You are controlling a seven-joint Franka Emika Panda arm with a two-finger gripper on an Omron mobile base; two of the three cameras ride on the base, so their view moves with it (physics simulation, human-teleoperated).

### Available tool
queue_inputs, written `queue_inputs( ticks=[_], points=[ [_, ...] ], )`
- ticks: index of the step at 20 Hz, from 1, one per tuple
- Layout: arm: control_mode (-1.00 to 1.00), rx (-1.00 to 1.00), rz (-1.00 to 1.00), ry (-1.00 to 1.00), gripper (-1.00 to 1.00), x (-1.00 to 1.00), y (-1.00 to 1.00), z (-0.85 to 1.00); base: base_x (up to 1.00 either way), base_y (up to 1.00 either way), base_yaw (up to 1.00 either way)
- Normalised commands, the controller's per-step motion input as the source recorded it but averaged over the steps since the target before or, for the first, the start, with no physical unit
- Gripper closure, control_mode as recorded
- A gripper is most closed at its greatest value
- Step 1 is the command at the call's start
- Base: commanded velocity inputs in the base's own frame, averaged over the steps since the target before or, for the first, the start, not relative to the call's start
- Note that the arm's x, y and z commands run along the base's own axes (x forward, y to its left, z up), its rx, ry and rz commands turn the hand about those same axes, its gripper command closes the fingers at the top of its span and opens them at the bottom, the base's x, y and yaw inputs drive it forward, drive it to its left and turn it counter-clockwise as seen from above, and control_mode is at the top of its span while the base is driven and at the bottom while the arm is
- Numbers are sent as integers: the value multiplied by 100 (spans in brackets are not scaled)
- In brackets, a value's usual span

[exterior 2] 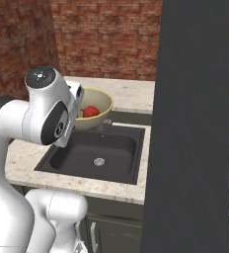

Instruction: Pick the bell pepper from the sink and place it in the bowl. Then pick the bowl and place it in the microwave. Then close the microwave door and press the start button.

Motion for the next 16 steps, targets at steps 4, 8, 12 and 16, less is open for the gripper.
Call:
queue_inputs(
  ticks=[4, 8, 12, 16],
  points=[
    [-100, -6, 0, 0, 100, 0, 10, 0, 0, 0, 0],
    [-100, -3, 0, 3, 100, 0, 3, 0, 0, 0, 0],
    [100, -2, 0, 6, 100, 0, 2, 0, 0, 1, 0],
    [100, 0, 0, 0, 100, 0, 0, 0, -11, 5, 2]
  ],
)
